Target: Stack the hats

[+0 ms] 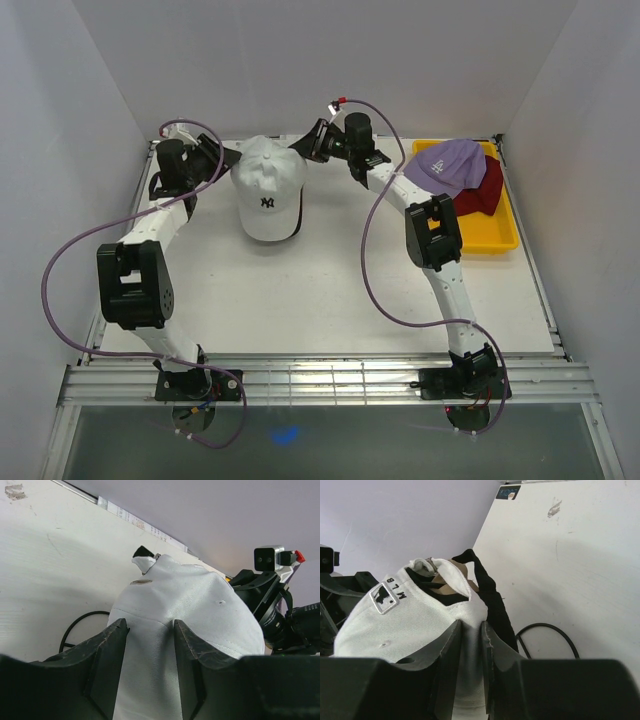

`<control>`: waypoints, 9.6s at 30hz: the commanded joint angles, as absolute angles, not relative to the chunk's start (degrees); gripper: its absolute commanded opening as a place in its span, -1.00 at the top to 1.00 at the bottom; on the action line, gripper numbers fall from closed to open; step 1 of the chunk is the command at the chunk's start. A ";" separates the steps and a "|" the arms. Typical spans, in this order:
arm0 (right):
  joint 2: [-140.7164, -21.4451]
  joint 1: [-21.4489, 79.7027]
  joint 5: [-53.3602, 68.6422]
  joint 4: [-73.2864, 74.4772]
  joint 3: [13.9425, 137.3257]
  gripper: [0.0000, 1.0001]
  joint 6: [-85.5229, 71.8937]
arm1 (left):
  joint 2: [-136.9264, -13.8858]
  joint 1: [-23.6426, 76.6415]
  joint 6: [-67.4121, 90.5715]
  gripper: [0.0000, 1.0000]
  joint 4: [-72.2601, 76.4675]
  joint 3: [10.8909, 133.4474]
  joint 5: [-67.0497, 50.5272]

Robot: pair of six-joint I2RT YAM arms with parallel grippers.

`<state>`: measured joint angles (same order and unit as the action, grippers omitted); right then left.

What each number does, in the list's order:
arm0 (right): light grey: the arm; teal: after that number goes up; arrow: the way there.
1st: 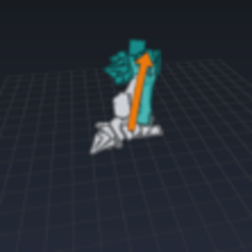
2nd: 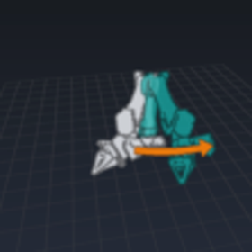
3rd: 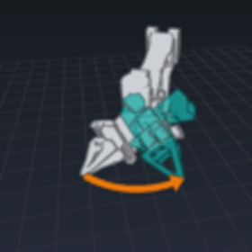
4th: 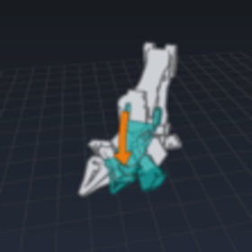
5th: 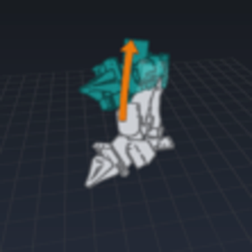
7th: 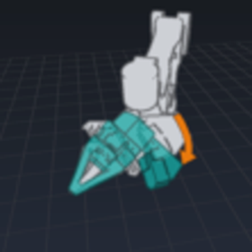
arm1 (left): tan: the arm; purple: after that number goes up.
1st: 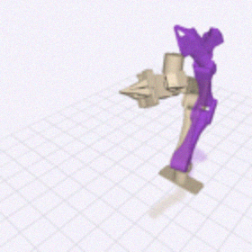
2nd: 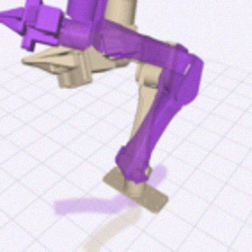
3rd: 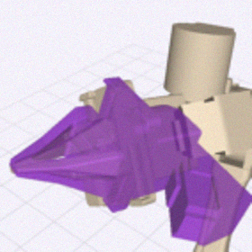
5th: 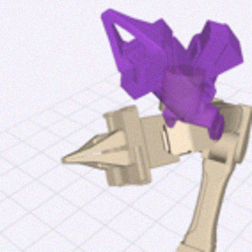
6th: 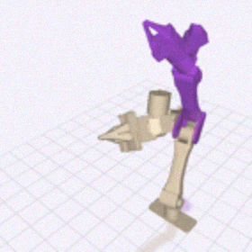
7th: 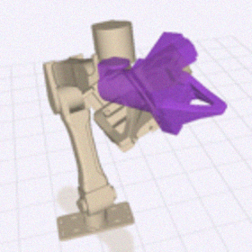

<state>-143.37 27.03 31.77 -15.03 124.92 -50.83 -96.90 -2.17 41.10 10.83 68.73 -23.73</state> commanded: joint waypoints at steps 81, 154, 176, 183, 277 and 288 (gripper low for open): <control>-117.06 -5.80 -3.33 39.28 116.54 -0.53 -35.95 | -71.11 6.77 39.73 -0.61 -8.26 71.28 -29.80; -122.34 30.49 26.81 3.52 134.56 0.84 -47.11 | -71.81 4.13 36.65 -0.65 -29.00 97.56 -23.82; -122.43 33.22 27.60 6.15 127.44 0.84 -40.52 | -70.05 2.03 37.44 -0.66 -25.58 84.30 -26.71; -121.11 33.40 27.86 5.80 124.89 0.83 -39.82 | -71.45 -1.83 40.25 -0.66 -22.50 77.35 -30.24; -110.92 31.82 33.40 -19.77 106.44 -0.62 -73.38 | -89.30 -2.02 108.28 1.00 66.35 64.25 -40.43; -110.91 31.82 32.43 -23.03 104.40 0.61 -74.45 | -89.73 -1.76 111.43 1.00 72.84 58.71 -42.10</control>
